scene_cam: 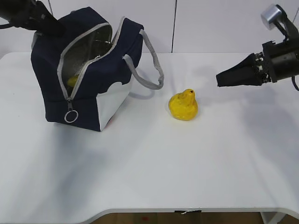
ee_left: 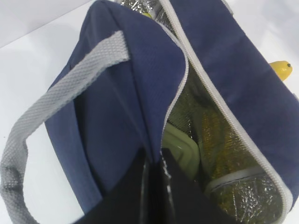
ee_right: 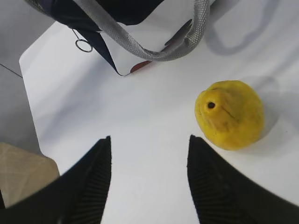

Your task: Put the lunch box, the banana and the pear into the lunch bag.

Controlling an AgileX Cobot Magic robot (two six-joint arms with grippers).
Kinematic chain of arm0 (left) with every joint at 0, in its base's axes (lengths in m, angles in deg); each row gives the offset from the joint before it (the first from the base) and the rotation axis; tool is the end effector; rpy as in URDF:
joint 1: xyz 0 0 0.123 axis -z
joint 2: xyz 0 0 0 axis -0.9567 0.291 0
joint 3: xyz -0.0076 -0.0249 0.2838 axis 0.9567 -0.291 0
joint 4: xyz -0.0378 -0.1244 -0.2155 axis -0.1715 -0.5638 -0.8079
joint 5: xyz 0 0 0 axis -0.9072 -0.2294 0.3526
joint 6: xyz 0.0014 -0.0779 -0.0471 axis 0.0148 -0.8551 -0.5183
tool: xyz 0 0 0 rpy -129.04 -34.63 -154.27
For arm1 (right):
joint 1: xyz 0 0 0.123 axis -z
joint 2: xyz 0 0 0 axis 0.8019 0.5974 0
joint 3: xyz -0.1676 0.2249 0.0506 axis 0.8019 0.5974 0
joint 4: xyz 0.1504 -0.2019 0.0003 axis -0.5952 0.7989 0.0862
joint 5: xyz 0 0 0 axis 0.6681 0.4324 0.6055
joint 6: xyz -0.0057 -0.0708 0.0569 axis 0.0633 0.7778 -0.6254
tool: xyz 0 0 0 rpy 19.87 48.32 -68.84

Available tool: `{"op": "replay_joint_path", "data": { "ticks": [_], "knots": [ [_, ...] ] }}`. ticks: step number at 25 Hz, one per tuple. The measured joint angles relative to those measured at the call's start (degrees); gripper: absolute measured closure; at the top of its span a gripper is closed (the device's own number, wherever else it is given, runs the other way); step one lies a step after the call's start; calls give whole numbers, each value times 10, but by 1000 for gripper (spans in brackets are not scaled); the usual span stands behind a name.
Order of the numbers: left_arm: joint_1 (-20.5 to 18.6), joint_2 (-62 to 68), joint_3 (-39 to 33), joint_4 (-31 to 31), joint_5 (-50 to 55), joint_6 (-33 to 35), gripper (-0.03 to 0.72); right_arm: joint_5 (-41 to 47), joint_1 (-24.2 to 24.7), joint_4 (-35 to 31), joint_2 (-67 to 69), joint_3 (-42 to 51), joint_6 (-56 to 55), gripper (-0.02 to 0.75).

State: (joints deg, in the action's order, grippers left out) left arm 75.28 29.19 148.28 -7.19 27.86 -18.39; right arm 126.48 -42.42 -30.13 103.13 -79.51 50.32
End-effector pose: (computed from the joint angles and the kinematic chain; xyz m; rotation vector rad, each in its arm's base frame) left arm 0.4116 -0.0670 0.3154 0.7830 2.2041 -0.5420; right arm 0.3660 0.0092 0.2397 -0.8015 2.0990 0.9825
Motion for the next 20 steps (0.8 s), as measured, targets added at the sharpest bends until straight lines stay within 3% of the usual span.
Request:
{"op": "replay_joint_path", "data": {
  "ticks": [8, 15, 20],
  "knots": [
    [0, 0, 0, 0, 7, 0, 692, -3, -41, 10, 0, 1, 114, 160],
    [0, 0, 0, 0, 10, 0, 692, -3, -54, 24, 9, 1, 122, 275],
    [0, 0, 0, 0, 10, 0, 693, -3, -54, 11, 43, 1, 137, 246]
  ]
}}
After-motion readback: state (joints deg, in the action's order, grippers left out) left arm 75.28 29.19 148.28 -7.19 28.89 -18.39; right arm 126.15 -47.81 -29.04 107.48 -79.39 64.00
